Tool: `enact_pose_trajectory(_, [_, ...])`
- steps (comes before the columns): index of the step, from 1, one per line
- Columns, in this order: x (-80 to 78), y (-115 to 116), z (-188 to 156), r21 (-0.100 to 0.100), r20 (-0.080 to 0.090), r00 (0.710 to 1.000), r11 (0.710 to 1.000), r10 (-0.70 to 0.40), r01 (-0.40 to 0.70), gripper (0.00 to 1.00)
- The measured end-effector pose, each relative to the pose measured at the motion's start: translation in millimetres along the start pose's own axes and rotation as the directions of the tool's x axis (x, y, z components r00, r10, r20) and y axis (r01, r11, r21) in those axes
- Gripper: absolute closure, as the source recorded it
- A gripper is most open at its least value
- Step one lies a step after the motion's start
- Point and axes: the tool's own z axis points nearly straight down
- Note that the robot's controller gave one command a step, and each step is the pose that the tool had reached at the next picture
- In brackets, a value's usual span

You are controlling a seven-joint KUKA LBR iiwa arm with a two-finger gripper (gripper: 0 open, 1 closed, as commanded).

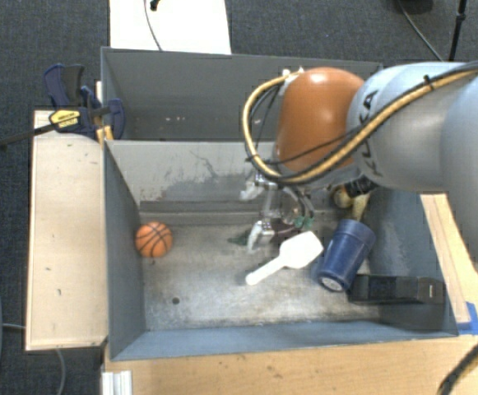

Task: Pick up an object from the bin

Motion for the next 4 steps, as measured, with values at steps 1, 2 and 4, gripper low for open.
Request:
enact_pose_trajectory(1, [0.0,0.0,0.0,0.0,0.0,1.0,1.0,0.0,0.0,0.0])
enact_pose_trajectory(2, [2.0,-14.1,15.5,-0.003,0.006,0.999,0.999,0.036,-0.036,0.0])
enact_pose_trajectory(4, [20.6,-66.5,63.2,0.0,0.002,0.966,0.966,0.257,-0.257,0.0])
